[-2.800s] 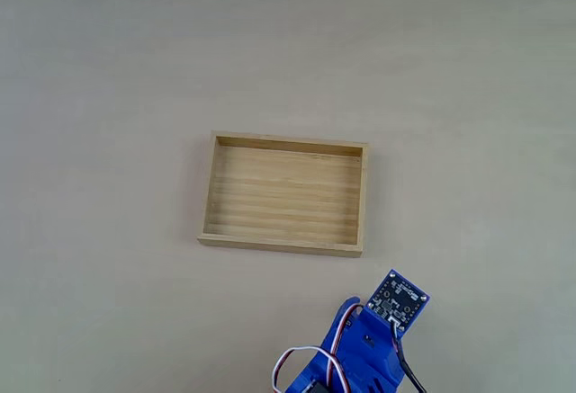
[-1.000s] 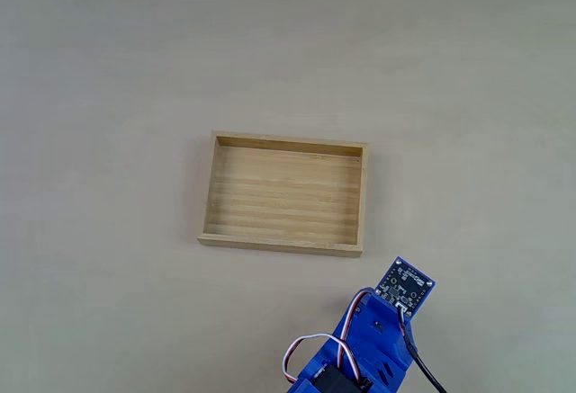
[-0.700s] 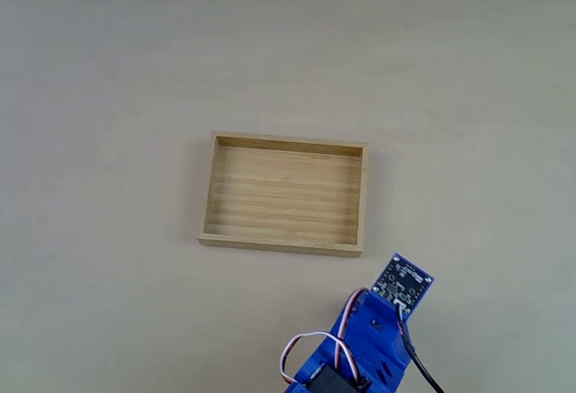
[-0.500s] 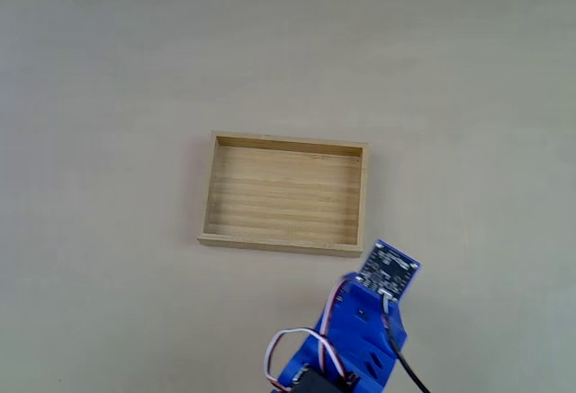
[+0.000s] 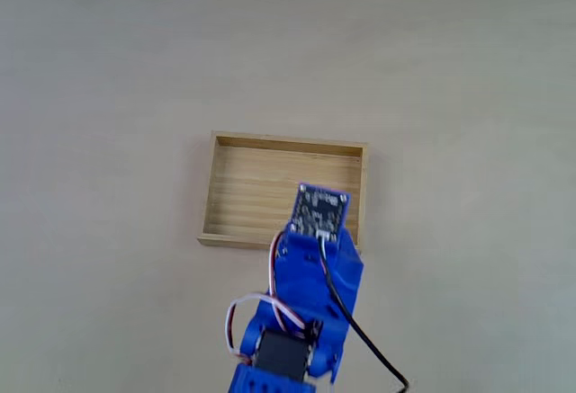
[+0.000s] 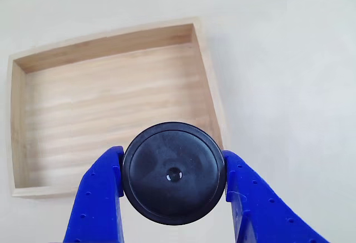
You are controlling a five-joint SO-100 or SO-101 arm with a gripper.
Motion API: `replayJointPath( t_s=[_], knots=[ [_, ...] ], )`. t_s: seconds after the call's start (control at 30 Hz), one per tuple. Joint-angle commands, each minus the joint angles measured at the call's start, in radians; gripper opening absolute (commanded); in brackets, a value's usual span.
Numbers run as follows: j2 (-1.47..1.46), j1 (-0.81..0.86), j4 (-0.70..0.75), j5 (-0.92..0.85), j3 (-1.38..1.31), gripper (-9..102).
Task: Place the black cylinder in the wooden box then return to rest.
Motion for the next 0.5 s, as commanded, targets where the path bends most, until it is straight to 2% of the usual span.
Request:
replayJointPath(
  t_s=[0.0,0.47],
  knots=[
    [0.101,-0.061,-0.083,-0.011,-0.173,14],
    [0.376,-0.167,-0.218,-0.006,-0.255,14]
  ],
)
